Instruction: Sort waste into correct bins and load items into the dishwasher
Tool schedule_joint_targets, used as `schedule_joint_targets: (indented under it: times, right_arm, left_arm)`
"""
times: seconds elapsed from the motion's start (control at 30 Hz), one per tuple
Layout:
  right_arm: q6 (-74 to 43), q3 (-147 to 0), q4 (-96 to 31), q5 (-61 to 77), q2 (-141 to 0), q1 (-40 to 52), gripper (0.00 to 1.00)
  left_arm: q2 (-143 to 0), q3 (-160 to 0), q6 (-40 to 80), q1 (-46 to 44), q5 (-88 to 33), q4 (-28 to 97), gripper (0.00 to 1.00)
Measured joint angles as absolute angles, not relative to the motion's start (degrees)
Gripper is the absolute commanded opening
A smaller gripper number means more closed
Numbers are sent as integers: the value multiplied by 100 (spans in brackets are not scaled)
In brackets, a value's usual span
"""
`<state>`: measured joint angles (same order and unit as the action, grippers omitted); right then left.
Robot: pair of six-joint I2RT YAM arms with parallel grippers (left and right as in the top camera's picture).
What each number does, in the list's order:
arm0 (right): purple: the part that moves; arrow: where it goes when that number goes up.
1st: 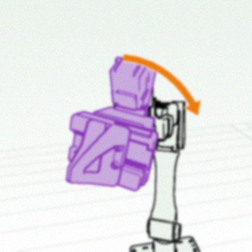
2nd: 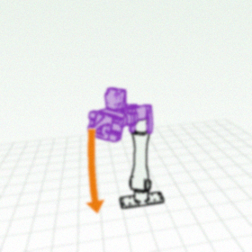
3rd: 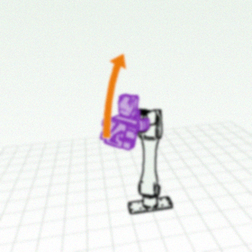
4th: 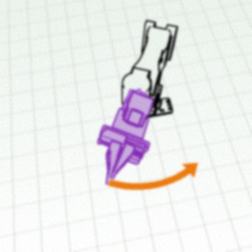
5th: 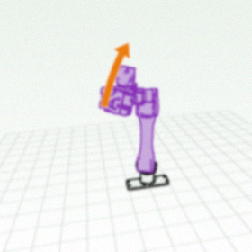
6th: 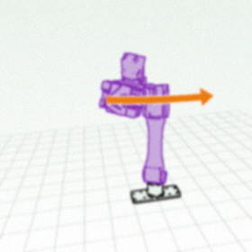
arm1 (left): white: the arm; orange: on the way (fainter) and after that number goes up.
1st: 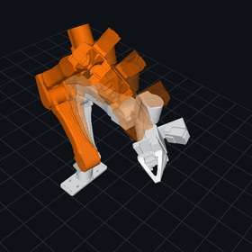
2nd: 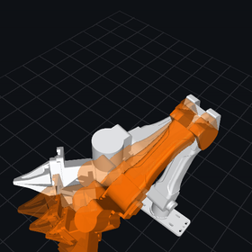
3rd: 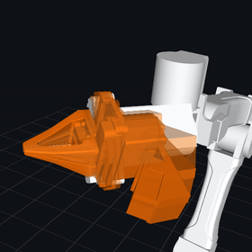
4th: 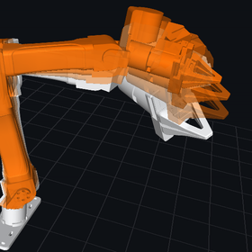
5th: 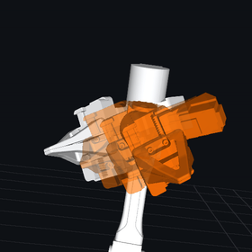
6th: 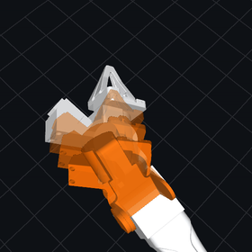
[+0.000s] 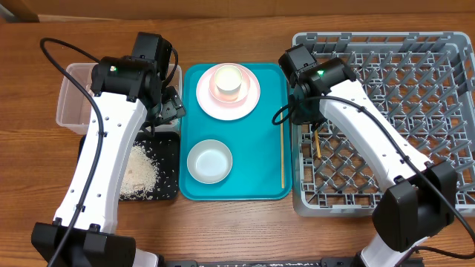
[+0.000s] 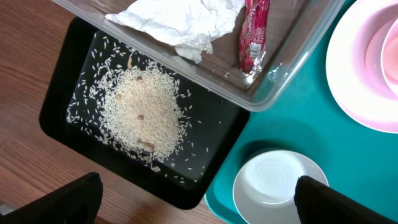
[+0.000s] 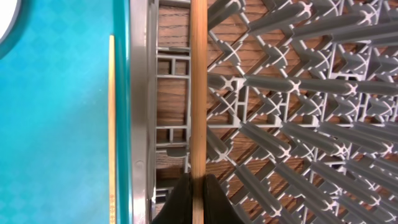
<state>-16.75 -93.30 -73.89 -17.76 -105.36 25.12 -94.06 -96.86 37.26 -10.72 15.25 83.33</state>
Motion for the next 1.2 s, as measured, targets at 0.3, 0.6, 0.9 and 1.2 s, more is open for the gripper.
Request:
schedule_joint_targets:
  times: [0.3, 0.6, 0.9, 1.2]
  right_arm:
    - [-1647, -9327, -7369, -1671, -10536, 2512, 5]
    - [-1645, -9282, -7223, -1584, -10536, 2512, 5]
    - [-1638, -8506, -6820, -1527, -10536, 2510, 13]
    - [-1640, -8405, -6775, -1525, -10536, 2512, 14]
  left_arm:
    - [-9406, -9686, 3726, -1072, 1525, 8333, 100]
    - [-9406, -9686, 3726, -1072, 1525, 8333, 100]
    - [-9406, -9686, 3726, -1072, 1525, 8333, 100]
    - [-9406, -9686, 3726, -1072, 1525, 8331, 100]
